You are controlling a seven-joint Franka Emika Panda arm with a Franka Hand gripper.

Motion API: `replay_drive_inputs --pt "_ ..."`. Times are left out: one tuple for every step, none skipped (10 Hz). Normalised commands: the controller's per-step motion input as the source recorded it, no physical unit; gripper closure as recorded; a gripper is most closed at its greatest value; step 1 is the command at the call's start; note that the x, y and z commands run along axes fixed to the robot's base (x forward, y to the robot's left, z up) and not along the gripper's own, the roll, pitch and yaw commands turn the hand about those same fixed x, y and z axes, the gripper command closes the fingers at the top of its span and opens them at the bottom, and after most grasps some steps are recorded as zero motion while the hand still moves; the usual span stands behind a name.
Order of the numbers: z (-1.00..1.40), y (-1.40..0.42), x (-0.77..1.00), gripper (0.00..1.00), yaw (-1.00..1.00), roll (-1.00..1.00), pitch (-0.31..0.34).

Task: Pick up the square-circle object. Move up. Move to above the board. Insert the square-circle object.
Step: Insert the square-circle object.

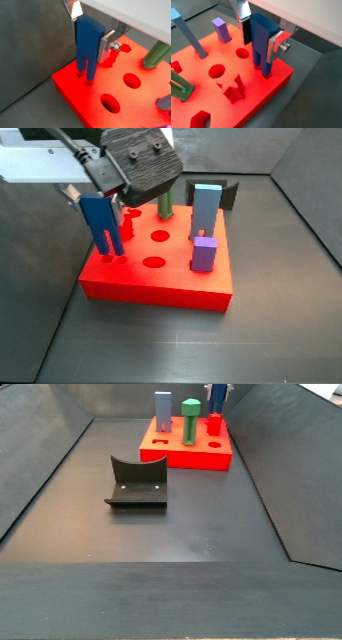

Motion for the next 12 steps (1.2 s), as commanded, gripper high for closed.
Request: replay_drive_inputs --pt "-0.07 -0.07 0.28 1.00 0.19 0.16 0.053" --pt "-0.17 -0.09 0.20 1.00 0.33 0.25 0.029" --pt "-0.31 -0.11 0.00 1.00 0.42 0.31 0.000" --pt "-0.31 -0.13 -0.03 1.00 0.20 0.25 -0.009" --pt "-0.23 0.00 -0.03 1.00 0.00 0.17 0.000" --pt "-0.13 0.00 -0.07 1.00 -0.02 0.09 0.000" --pt "-0.12 0.00 -0.02 1.00 -0.10 0.07 0.026" --pt "-0.16 0.00 0.00 1.00 -0.14 0.05 0.017" --pt "-0.29 0.00 0.02 1.00 -0.27 0.04 0.004" --pt "-0.37 0.00 0.05 1.00 -0.36 0.02 0.000" --pt "-0.53 0.00 0.02 1.00 -0.37 0.00 -0.070" --pt "-0.69 -0.01 0.00 1.00 -0.35 0.00 -0.164"
